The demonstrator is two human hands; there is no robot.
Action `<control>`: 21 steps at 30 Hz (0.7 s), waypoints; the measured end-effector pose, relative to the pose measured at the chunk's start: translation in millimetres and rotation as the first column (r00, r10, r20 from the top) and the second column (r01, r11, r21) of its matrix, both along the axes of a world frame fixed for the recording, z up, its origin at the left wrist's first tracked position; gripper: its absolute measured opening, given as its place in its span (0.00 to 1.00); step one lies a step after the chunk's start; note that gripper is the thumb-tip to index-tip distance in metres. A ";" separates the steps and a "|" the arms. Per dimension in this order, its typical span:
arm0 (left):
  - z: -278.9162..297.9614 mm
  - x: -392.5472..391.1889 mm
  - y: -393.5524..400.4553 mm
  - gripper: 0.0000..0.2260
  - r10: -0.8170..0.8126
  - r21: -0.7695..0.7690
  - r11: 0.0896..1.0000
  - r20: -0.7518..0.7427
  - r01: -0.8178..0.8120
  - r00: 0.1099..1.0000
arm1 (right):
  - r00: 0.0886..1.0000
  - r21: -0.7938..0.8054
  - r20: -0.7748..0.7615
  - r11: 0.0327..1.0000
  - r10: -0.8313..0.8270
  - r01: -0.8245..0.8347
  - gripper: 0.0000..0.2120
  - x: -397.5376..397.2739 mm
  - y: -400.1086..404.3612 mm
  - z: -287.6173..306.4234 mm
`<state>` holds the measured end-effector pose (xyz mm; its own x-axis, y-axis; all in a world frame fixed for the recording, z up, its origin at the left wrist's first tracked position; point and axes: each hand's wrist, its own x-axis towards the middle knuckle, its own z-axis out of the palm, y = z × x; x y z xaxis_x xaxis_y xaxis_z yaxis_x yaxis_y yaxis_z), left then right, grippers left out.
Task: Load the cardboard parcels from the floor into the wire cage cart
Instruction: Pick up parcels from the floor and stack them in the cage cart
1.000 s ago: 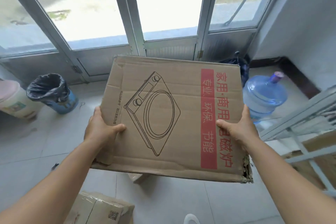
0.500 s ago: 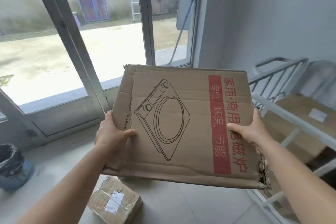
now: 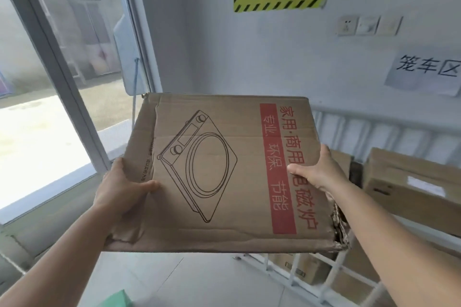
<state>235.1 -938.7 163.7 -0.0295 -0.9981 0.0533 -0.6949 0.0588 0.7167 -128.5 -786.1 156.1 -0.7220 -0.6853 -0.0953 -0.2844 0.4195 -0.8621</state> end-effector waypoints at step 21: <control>62.2 -376.8 -7.6 0.34 -0.360 -0.082 0.930 0.000 0.358 0.933 | 0.947 -0.132 -0.015 0.940 -0.320 0.315 0.32 -303.0 114.4 64.3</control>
<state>-141.7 -946.3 225.9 -0.3837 -0.9135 0.1351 -0.6059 0.3595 0.7096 -431.5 -671.7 220.4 -0.9054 -0.4246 0.0071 -0.1859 0.3813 -0.9055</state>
